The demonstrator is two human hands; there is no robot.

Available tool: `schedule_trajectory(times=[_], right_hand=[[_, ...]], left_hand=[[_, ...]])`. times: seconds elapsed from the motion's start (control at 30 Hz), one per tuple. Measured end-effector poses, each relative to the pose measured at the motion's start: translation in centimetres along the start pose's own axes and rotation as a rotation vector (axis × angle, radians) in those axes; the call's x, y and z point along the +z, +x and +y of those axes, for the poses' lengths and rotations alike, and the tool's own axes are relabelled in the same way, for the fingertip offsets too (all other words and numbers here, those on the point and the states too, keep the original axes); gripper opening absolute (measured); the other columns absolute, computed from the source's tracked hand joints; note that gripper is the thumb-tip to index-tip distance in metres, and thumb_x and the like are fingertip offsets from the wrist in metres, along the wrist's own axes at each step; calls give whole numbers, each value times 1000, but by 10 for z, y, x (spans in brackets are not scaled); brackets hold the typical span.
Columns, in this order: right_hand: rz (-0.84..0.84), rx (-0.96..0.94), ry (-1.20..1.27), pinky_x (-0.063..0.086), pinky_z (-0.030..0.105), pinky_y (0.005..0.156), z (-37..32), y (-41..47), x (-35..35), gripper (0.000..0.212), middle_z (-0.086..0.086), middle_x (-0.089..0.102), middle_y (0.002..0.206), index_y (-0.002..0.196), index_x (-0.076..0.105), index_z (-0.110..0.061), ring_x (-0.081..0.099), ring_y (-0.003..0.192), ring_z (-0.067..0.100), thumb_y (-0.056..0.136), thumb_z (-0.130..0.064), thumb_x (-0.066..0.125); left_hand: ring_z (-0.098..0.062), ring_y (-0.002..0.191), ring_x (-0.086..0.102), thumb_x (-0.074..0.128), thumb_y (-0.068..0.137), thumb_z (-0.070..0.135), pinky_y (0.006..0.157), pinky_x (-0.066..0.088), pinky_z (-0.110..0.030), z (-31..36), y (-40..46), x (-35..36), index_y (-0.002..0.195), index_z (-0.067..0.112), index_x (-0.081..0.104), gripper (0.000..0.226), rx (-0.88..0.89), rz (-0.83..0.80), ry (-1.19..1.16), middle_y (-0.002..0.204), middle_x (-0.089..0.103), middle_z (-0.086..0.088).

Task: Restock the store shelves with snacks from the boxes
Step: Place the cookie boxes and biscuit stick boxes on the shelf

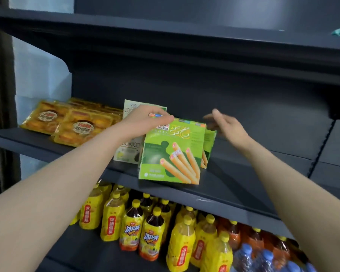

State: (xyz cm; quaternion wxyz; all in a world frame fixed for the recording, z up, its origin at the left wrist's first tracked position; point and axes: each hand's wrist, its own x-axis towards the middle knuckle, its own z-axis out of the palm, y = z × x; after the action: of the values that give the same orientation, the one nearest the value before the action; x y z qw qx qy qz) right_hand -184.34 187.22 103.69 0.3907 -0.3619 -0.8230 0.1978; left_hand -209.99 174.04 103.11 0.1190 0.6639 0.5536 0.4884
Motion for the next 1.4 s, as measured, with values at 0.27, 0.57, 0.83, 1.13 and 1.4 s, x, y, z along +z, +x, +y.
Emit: schedule_trajectory(times=[0.27, 0.57, 0.83, 1.13, 1.4], right_hand=[[-127, 56, 235, 56, 25, 69, 4, -43, -40, 34, -5, 71, 101, 122, 61, -22, 71, 86, 8, 90, -27, 73], [81, -34, -88, 53, 32, 83, 39, -32, -7, 34, 3, 63, 110, 121, 56, -30, 64, 95, 21, 91, -34, 71], [155, -278, -493, 45, 40, 99, 47, -6, 32, 43, 12, 45, 136, 136, 51, -20, 53, 117, 32, 96, -33, 60], [48, -249, -599, 43, 42, 100, 49, 4, 30, 46, 13, 48, 139, 145, 42, -16, 51, 119, 36, 101, -27, 51], [188, -253, -852, 49, 51, 91, 28, -28, 36, 47, 19, 40, 146, 146, 41, -16, 43, 124, 42, 102, -31, 47]], left_hand=[[-6, 108, 56, 66, 91, 41, 92, 42, -26, 22, 20, 73, 109, 33, 69, 21, 226, 128, 205, 113, 63, 16], [-24, 112, 48, 67, 90, 25, 88, 45, -38, -29, -20, 59, 119, 20, 68, 29, 340, 445, 697, 118, 58, -2], [-32, 113, 49, 68, 86, 30, 84, 51, -45, -81, -51, 40, 127, 18, 61, 43, 60, 397, 865, 126, 53, -7], [-32, 115, 48, 66, 90, 29, 85, 49, -43, -89, -54, 45, 132, 15, 58, 46, -26, 304, 857, 131, 50, -9], [-30, 118, 47, 63, 92, 32, 88, 48, -42, -80, -64, 41, 136, 18, 54, 47, -21, 243, 851, 135, 48, -7]])
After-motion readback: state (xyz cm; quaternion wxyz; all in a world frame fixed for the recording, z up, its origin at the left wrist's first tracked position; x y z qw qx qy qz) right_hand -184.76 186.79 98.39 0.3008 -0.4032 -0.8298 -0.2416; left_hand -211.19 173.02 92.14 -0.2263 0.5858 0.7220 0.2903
